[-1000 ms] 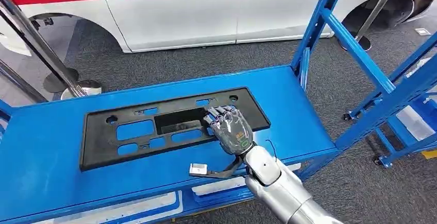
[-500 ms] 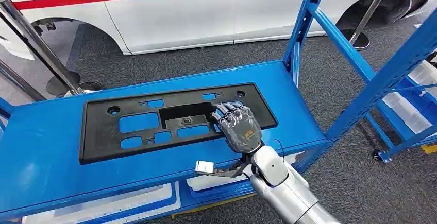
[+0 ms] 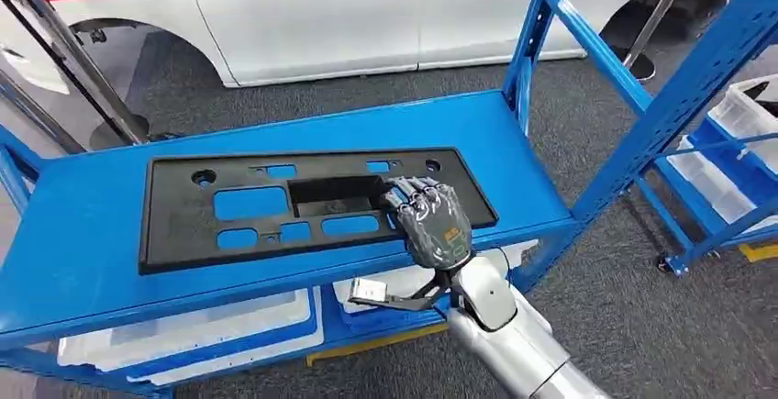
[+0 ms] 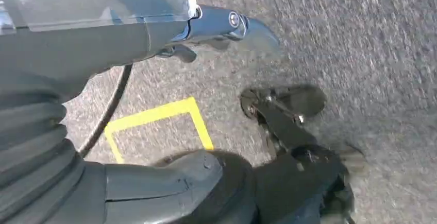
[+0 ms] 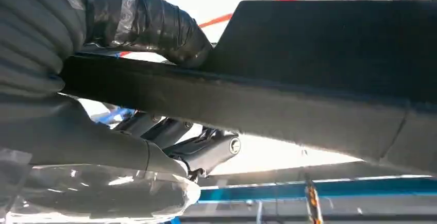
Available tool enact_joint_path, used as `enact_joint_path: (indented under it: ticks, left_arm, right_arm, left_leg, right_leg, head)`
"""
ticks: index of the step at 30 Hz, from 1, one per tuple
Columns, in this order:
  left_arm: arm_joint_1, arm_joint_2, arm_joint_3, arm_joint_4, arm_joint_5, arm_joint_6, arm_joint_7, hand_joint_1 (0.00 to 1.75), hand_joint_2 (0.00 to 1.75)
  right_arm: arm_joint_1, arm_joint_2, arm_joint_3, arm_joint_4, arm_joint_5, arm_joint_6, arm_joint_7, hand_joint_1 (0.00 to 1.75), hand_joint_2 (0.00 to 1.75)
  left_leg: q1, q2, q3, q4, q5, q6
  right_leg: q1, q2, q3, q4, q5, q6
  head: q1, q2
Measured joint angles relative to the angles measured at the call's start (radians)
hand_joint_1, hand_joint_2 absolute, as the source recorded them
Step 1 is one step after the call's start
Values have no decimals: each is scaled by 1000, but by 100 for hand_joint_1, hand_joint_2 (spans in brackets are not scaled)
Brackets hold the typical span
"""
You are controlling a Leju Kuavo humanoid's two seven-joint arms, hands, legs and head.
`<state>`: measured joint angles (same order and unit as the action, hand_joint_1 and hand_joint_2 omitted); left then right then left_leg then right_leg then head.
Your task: Take the parts from the cabinet and place them on the table.
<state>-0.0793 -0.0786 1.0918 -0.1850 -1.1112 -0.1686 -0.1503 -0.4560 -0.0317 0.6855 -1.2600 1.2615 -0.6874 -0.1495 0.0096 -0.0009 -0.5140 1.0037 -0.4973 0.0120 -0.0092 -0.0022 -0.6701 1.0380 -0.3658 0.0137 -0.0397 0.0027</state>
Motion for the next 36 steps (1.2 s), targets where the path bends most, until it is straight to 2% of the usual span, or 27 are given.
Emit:
enact_joint_path:
  ticks: [1,2,4,5,6,7,9,10,11,14,15,16,17,19,20,21,22,24,25,26,27,30,31,32,34,35,36]
  left_arm:
    - [-2,-1,0,0,0,0,0,0,175]
    - [-4,-1,-1,0,-1,0,0,0,175]
    - [-4,-1,-2,0,-2,0,0,0,175]
    - [-4,-1,-2,0,-3,0,0,0,175]
    - [-4,0,-2,0,-4,-1,0,0,175]
    - [-4,0,-2,0,-5,-1,0,0,175]
    - [-5,0,-3,0,-8,-1,2,0,175]
    - [-6,0,-4,0,-8,-1,3,0,175]
    - [-6,-1,-5,0,-8,-2,3,0,175]
    - [-6,-1,-5,0,-10,-2,3,0,175]
    - [-2,-1,-5,0,-10,-2,3,0,175]
    - [-3,2,-5,0,-10,-2,3,0,175]
    - [-5,1,-5,0,-10,-2,3,0,175]
    - [-3,1,-5,0,-10,-2,6,0,175]
    - [-3,1,-5,0,-10,-1,7,0,175]
    - [-3,1,-5,0,-10,-1,7,0,175]
    - [-2,1,-5,0,-10,-1,7,0,175]
    - [-3,3,-5,0,-9,-1,8,0,175]
    - [-5,3,-5,0,-9,-1,8,0,175]
    - [-9,3,-5,0,-8,-1,9,0,175]
    - [-10,4,-5,0,-7,-1,9,0,175]
    - [-10,4,-5,0,-2,-1,9,0,175]
    - [-9,4,-5,0,0,-1,11,0,175]
    - [-11,3,-5,1,2,-1,11,0,175]
    - [-10,3,-5,0,7,-1,5,0,175]
    - [-8,3,-4,0,11,-2,2,0,175]
    - [-7,4,-4,0,11,-2,-2,0,175]
  right_arm:
    - [0,-4,1,0,-3,-1,0,175,175]
    - [-1,-8,3,-2,-6,-2,0,175,175]
    - [1,-13,6,-2,-13,-2,0,175,175]
    - [3,-16,8,-2,-13,-2,0,175,175]
    - [4,-18,8,-2,-14,-2,0,175,175]
    - [4,-19,11,-2,-15,-2,0,175,175]
    - [4,-20,16,-8,-15,-2,1,175,175]
    - [3,-20,18,-12,-16,-2,1,175,175]
    - [3,-21,21,-18,-18,-2,0,175,175]
    - [2,-22,27,-24,-24,-3,2,175,175]
    - [3,-23,28,-26,-26,-3,3,175,175]
    - [2,-24,29,-26,-27,-3,3,175,175]
    - [2,-24,30,-27,-27,-3,3,175,175]
    - [2,-24,35,-29,-26,-3,14,175,175]
    - [3,-26,37,-29,-26,-2,18,175,175]
    - [4,-27,39,-27,-26,-2,19,175,175]
    - [6,-28,41,-24,-26,-2,19,175,175]
    - [7,-29,43,-24,-26,-2,18,175,175]
    - [7,-29,43,-24,-26,-2,18,175,175]
    - [7,-29,45,-24,-26,-2,19,175,175]
    - [5,-30,45,-24,-26,-2,19,175,175]
    - [4,-30,48,-24,-33,0,22,175,175]
    - [4,-31,50,-24,-38,4,26,175,175]
    - [3,-31,52,-24,-44,5,31,175,175]
    - [3,-32,53,-24,-56,6,34,175,175]
    - [4,-34,55,-22,-63,6,34,175,175]
    - [4,-35,56,-20,-70,5,33,175,175]
  left_leg:
    - [6,10,-2,-7,17,6]
    - [6,9,-16,-9,29,15]
    - [3,10,-44,-7,50,22]
    - [1,11,-60,-6,61,22]
    - [0,11,-76,-4,72,21]
    - [-1,11,-92,-1,81,20]
    - [-2,11,-121,7,98,16]
    - [-3,10,-131,14,105,13]
    - [-7,9,-140,16,110,7]
    - [-1,10,-141,8,139,-11]
    - [-7,8,-144,1,150,-19]
    - [-3,6,-151,0,149,-22]
    - [-2,4,-172,34,86,-26]
    - [3,4,-212,182,-45,-35]
    - [4,4,-225,253,-80,-39]
    - [4,4,-227,303,-84,-41]
    - [4,4,-212,315,-61,-43]
    - [5,5,-119,225,11,-44]
    - [5,4,-48,139,15,-42]
    - [5,3,26,50,-23,-38]
    - [0,0,63,-16,-48,-29]
    - [-5,0,38,-6,-31,-7]
    - [4,6,27,-11,-13,3]
    - [2,8,13,-11,-2,11]
    - [1,9,-13,-11,19,21]
    - [-1,9,-31,-10,32,23]
    - [-2,9,-47,-9,43,23]
  right_leg:
    - [-6,3,-8,11,-20,1]
    - [-5,2,-24,49,-80,4]
    - [-6,2,-62,186,-193,7]
    - [-5,2,-76,254,-223,9]
    - [-5,2,-75,290,-221,9]
    - [-5,2,-53,283,-197,8]
    - [-4,2,48,165,-138,-1]
    - [-2,2,118,74,-134,-10]
    - [5,2,164,0,-173,-17]
    - [13,3,152,-9,-153,-28]
    - [9,1,147,-18,-140,-36]
    - [-1,-2,138,-26,-122,-44]
    - [-1,-4,122,-30,-106,-55]
    - [-1,-5,88,-30,-81,-59]
    - [0,-5,72,-29,-69,-58]
    - [0,-6,56,-27,-57,-57]
    - [0,-7,39,-25,-46,-55]
    - [-3,-7,2,-14,-23,-48]
    - [-3,-6,-12,-7,-15,-42]
    - [-1,-6,-19,0,-9,-36]
    - [2,-7,-23,5,-3,-30]
    - [0,-11,-21,-8,30,-9]
    - [-2,-8,-29,-5,25,-4]
    - [-5,-4,-43,20,-24,-2]
    - [-5,-3,-80,141,-148,2]
    - [-5,-3,-98,222,-191,5]
    - [-5,-3,-106,281,-195,6]
  head:
    - [0,0]
    - [3,0]
    - [3,0]
    - [2,0]
    - [2,0]
    - [3,0]
    - [2,0]
    - [2,0]
    - [3,0]
    - [1,0]
    - [2,0]
    - [2,0]
    - [1,0]
    - [0,0]
    - [1,0]
    - [0,0]
    - [1,0]
    - [0,0]
    - [0,0]
    - [0,0]
    - [1,0]
    - [1,0]
    - [1,0]
    - [2,0]
    - [2,0]
    - [1,0]
    - [1,0]
